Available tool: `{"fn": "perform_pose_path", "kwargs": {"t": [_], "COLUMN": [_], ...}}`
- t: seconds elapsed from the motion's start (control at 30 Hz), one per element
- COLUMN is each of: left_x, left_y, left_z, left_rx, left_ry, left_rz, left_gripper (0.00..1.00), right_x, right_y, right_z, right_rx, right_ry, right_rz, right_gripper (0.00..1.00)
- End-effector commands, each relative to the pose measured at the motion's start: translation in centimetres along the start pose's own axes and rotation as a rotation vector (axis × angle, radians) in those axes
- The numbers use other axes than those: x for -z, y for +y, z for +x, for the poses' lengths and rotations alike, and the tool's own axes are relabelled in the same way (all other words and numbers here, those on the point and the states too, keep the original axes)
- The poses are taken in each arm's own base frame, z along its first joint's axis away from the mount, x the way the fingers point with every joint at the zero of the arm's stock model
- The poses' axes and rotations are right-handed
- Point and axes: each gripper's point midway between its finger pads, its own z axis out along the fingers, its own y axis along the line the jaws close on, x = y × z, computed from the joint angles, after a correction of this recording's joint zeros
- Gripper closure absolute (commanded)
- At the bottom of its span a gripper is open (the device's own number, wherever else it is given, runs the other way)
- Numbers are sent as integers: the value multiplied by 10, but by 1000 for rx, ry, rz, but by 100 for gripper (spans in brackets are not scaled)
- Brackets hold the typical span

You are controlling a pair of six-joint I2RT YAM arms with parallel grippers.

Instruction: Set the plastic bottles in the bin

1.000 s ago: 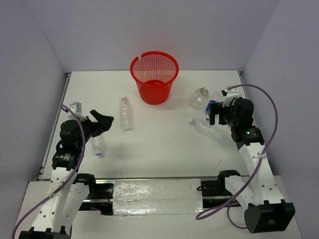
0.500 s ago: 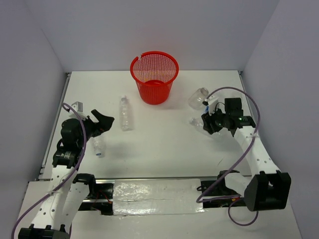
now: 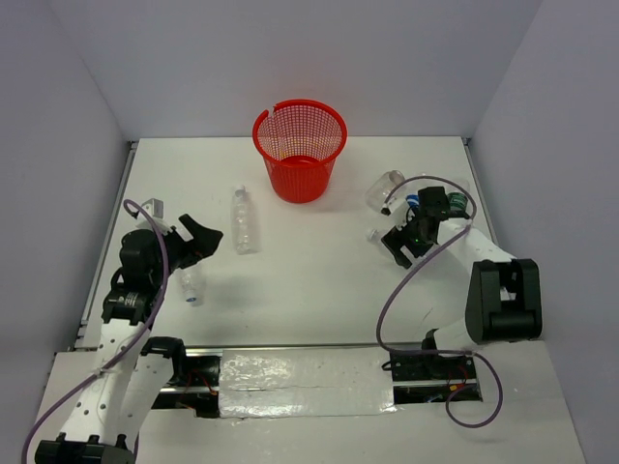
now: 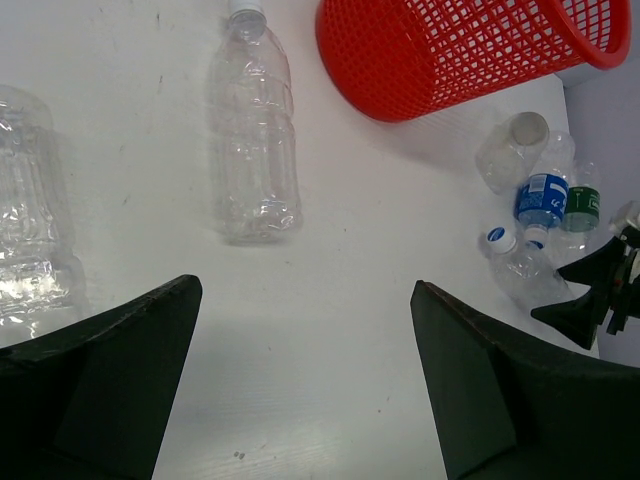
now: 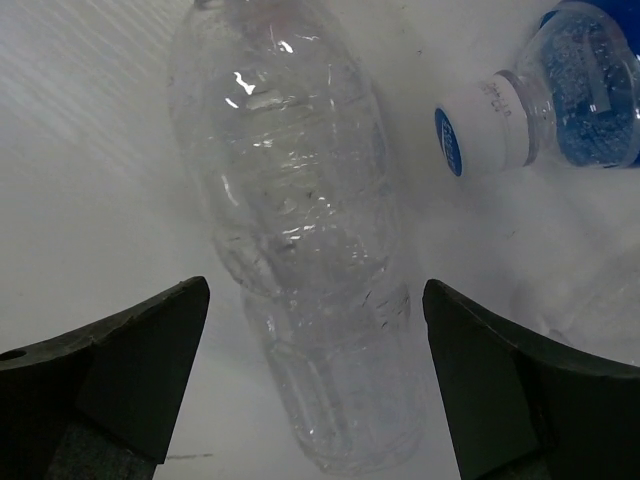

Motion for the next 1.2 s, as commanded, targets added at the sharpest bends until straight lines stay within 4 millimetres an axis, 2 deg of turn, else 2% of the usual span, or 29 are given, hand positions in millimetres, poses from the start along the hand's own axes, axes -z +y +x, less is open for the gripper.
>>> {"fn": "perform_pose_path", "kwargs": {"t": [0.0, 0.1, 0.17, 0.23, 0.33, 0.4, 0.5, 0.53, 0.57, 0.6, 0.63, 0.67, 0.73, 0.77, 0.83, 0.87, 0.9, 0.93, 0.97, 1.0, 1.03, 1.07, 1.1, 1.13, 1.17], "left_x": [2, 0, -1, -2, -3, -4, -6, -7, -8, -9, -11, -12, -15, -15, -17, -18, -18, -17, -17, -17, -16, -15, -14, -13, -11], "left_y": [-16, -15, -15, -14, -12, -10, -7, -5, -4, -4, -3, -2, 1, 2, 6, 7, 8, 9, 10, 10, 11, 12, 13, 13, 14], "left_z": [-17, -16, -16, -16, -14, -13, -11, -10, -9, -9, -8, -9, -9, -10, -9, -9, -10, -10, -9, -9, -9, -9, -7, -7, -6], "left_rx": [-32, -29, -27, -24, -18, -14, -3, 4, 8, 11, 18, 20, 24, 26, 30, 31, 33, 34, 36, 38, 39, 43, 45, 48, 49], "left_ry": [-22, -13, -11, -11, -10, -12, -7, -6, -5, -5, -1, -5, 1, 4, 16, 19, 24, 26, 29, 28, 24, 26, 29, 26, 30], "left_rz": [43, 40, 38, 37, 29, 23, 12, 8, 5, 3, -1, -10, -27, -35, -60, -69, -80, -86, -92, -96, -101, -106, -112, -111, -118], "left_gripper": [1, 1, 1, 0, 1, 1, 1, 1, 1, 1, 1, 1, 0, 1, 1, 1, 1, 1, 1, 1, 1, 1, 0, 1, 1], "right_x": [-7, -16, -23, -23, -23, -15, 9, 24, 37, 48, 60, 78, 100, 122, 142, 167, 175, 201, 208, 213, 229, 236, 232, 232, 243], "right_y": [-20, -19, -11, -3, 10, 17, 36, 43, 49, 57, 60, 60, 63, 60, 60, 56, 58, 59, 58, 60, 59, 61, 66, 64, 65], "right_z": [-11, -11, -5, -2, 3, -3, -21, -27, -47, -52, -65, -91, -119, -148, -184, -212, -236, -269, -276, -300, -321, -334, -356, -370, -385], "right_rx": [77, 99, 121, 141, 167, 186, 235, 250, 267, 266, 284, 317, 322, 356, 329, 348, 312, 301, 269, 283, 294, 253, 259, 241, 220], "right_ry": [-15, -7, 17, 36, 49, 11, -93, -127, -203, -220, -263, -334, -400, -469, -556, -631, -682, -778, -788, -848, -905, -931, -970, -990, -1028], "right_rz": [59, 29, -29, -91, -170, -200, -267, -289, -320, -350, -350, -352, -355, -328, -335, -302, -316, -299, -305, -302, -281, -294, -302, -284, -282], "right_gripper": [6, 9, 17, 29, 42, 46, 54, 56, 58, 61, 64, 65, 66, 67, 67, 68, 67, 68, 68, 68, 68, 69, 69, 69, 69]}}
